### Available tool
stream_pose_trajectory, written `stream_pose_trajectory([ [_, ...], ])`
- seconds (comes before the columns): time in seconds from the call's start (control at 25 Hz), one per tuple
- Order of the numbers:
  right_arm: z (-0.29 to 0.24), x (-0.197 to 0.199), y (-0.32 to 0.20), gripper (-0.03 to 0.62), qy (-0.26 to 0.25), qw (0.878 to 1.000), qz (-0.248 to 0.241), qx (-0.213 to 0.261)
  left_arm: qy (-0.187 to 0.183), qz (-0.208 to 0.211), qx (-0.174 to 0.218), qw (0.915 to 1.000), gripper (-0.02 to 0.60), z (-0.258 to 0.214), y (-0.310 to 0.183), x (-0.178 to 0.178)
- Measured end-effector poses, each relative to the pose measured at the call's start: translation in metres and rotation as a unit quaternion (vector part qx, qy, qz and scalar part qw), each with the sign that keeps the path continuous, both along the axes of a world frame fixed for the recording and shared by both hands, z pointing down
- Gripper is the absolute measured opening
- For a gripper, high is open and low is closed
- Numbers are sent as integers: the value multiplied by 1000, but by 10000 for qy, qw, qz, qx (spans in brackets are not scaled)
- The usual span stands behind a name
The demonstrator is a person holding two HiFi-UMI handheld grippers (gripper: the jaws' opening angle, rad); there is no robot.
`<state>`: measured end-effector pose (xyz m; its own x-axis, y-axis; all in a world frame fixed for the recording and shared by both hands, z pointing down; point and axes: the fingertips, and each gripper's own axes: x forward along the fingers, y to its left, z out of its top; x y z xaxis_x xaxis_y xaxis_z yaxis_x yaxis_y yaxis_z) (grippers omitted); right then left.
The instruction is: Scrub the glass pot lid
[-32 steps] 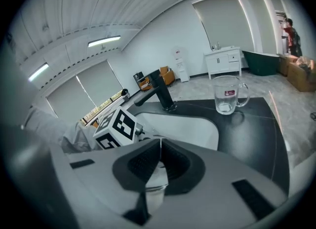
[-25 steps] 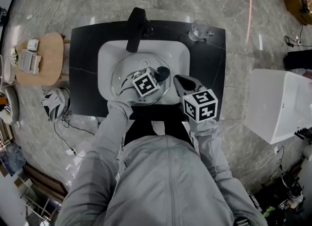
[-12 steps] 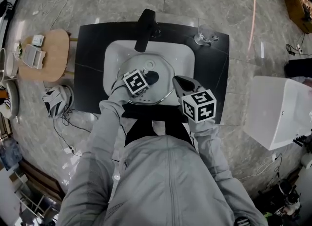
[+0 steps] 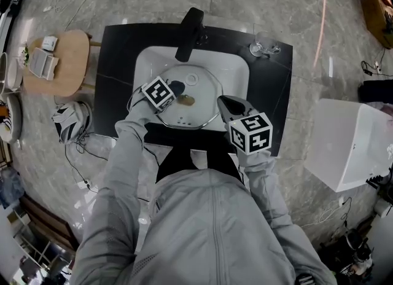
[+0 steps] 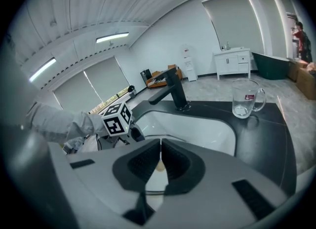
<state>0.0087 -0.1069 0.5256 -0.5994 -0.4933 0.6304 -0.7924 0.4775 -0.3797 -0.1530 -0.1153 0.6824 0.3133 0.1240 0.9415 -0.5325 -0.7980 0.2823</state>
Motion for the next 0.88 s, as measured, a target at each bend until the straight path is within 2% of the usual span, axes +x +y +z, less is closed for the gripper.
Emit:
stream_pose_trajectory([
  [0.12, 0, -1, 2, 31, 8, 10000, -15, -13, -314, 10, 83, 9995, 112, 5, -3, -17],
  [0.28, 1, -4, 4, 31, 8, 10000, -39, -37, -508, 112, 77, 9986, 112, 14, 0, -29],
  [0.44, 2, -1, 4, 31, 17, 10000, 0, -74, -768, 452, 116, 9960, 112, 14, 4, -37],
  [0.64, 5, 4, 5, 31, 21, 9999, 59, -117, -735, 806, 17, 9940, 112, 11, 16, -33],
  [0.88, 6, 4, 4, 31, -25, 9999, 85, -137, -476, 1270, -440, 9898, 112, 0, 39, -14],
])
